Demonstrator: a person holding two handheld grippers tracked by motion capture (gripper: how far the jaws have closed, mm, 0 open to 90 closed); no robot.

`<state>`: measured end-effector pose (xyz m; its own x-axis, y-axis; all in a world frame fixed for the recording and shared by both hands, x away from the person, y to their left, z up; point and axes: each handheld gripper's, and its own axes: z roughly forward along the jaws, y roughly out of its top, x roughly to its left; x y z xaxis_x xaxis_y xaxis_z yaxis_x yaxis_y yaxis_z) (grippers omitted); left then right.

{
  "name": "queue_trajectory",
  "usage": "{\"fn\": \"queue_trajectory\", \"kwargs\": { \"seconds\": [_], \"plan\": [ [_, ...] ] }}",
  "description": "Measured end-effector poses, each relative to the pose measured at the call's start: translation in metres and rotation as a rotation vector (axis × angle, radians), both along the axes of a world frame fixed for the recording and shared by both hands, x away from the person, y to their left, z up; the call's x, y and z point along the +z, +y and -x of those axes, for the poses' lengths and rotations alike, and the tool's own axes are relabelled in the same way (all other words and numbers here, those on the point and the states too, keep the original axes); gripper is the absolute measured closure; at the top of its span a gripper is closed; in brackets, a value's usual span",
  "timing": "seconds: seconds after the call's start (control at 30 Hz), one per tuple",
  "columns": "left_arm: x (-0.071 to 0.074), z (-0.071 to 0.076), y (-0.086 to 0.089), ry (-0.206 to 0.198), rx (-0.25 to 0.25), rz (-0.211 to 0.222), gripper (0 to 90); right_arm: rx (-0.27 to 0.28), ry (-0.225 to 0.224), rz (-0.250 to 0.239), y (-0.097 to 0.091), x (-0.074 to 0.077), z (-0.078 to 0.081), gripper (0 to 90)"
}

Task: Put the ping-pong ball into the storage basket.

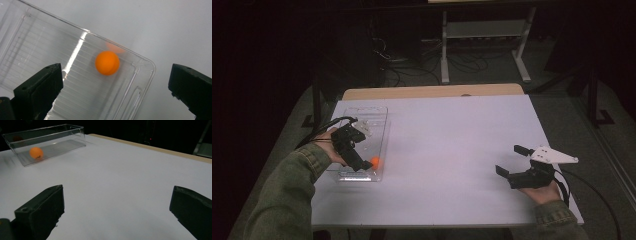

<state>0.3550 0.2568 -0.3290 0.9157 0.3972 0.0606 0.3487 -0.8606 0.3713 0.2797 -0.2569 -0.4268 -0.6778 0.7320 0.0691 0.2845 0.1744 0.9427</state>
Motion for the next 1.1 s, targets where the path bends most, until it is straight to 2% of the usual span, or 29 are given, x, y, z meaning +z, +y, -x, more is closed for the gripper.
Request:
{"fn": "queue_trajectory", "kwargs": {
  "seconds": [0.43,0.67,1.1],
  "plan": [
    [-0.001,0.014,0.01,-0.036,0.012,0.089,0.0,-0.002,0.004,0.001,0.0,0.0,0.0,0.0],
    [0.0,0.02,0.014,-0.054,0.016,0.117,0.0,-0.004,0.004,-0.001,0.0,0.0,0.0,0.0],
    [-0.007,0.032,0.026,-0.09,0.058,0.217,0.0,-0.004,0.004,0.001,-0.001,0.0,0.0,0.0]
  ]
}}
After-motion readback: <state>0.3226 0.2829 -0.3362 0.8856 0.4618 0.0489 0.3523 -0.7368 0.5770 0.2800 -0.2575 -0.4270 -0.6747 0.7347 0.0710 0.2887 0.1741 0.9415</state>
